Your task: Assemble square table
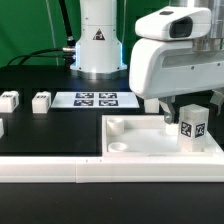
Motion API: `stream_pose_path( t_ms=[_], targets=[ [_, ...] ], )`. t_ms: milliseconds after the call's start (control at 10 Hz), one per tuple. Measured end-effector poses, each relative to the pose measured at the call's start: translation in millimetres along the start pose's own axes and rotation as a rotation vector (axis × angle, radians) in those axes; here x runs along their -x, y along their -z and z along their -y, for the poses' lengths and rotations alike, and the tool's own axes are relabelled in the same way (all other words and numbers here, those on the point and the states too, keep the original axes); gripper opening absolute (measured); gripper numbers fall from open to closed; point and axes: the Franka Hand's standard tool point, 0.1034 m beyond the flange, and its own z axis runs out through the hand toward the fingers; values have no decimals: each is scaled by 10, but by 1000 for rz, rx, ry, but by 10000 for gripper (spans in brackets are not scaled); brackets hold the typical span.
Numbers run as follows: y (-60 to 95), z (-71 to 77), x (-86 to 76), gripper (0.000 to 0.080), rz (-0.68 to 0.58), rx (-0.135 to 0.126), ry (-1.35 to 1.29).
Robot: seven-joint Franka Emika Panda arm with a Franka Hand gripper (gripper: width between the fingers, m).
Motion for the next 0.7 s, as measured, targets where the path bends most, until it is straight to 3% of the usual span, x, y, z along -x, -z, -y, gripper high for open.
stream_pose_path(
  t_ms=[100,200,300,700],
  targets=[
    [0,-2,1,422,0,0,0],
    [-1,-3,2,422,0,0,-1],
    [-2,-4,3,290,0,0,-10],
    [-3,-2,4,290,0,-4,-236]
  ],
)
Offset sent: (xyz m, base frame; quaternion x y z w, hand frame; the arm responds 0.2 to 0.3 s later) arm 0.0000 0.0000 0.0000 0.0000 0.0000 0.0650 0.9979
